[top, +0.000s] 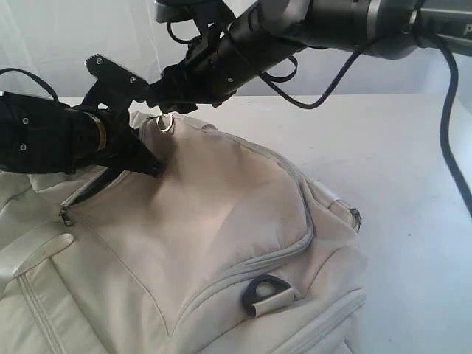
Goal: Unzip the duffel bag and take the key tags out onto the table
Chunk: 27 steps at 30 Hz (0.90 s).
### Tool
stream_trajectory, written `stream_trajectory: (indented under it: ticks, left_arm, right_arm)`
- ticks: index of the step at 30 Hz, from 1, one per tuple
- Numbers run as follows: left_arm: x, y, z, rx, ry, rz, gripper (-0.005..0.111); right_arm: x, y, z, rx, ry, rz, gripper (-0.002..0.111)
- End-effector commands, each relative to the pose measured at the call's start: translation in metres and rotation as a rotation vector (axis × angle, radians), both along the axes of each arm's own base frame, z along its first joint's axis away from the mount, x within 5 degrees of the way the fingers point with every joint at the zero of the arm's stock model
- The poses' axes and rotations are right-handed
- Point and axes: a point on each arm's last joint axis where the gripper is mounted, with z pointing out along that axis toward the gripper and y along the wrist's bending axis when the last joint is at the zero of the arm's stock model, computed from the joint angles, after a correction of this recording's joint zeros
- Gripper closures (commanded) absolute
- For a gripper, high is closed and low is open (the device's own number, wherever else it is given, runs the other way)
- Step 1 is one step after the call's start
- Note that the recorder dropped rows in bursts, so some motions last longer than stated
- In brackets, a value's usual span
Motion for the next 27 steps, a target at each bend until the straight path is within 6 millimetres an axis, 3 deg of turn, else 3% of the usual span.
stream_trajectory:
  ticks: [1,10,20,27]
  left_arm:
    - [-0.001,0.003,-0.001,0.011,0.003,0.015,0.107]
    - [-0.001,0.003,-0.001,0.011,0.003,0.015,0.107]
    - [-0.001,0.003,-0.001,0.011,0.003,0.015,0.107]
    - [-0.001,0.003,-0.001,0.011,0.003,0.015,0.107]
  right_arm:
    - [0.001,0.005,0.003,0.058,-0.014,0.033,0.06]
    - [0.007,0.012,-0.014,0.101,0.025,0.042,0.061]
    - [0.012,0.012,-0.016,0.116,0.014,0.011,0.068]
    - [0.016,0.015,-0.037,0.104,0.071,0.005,0.071]
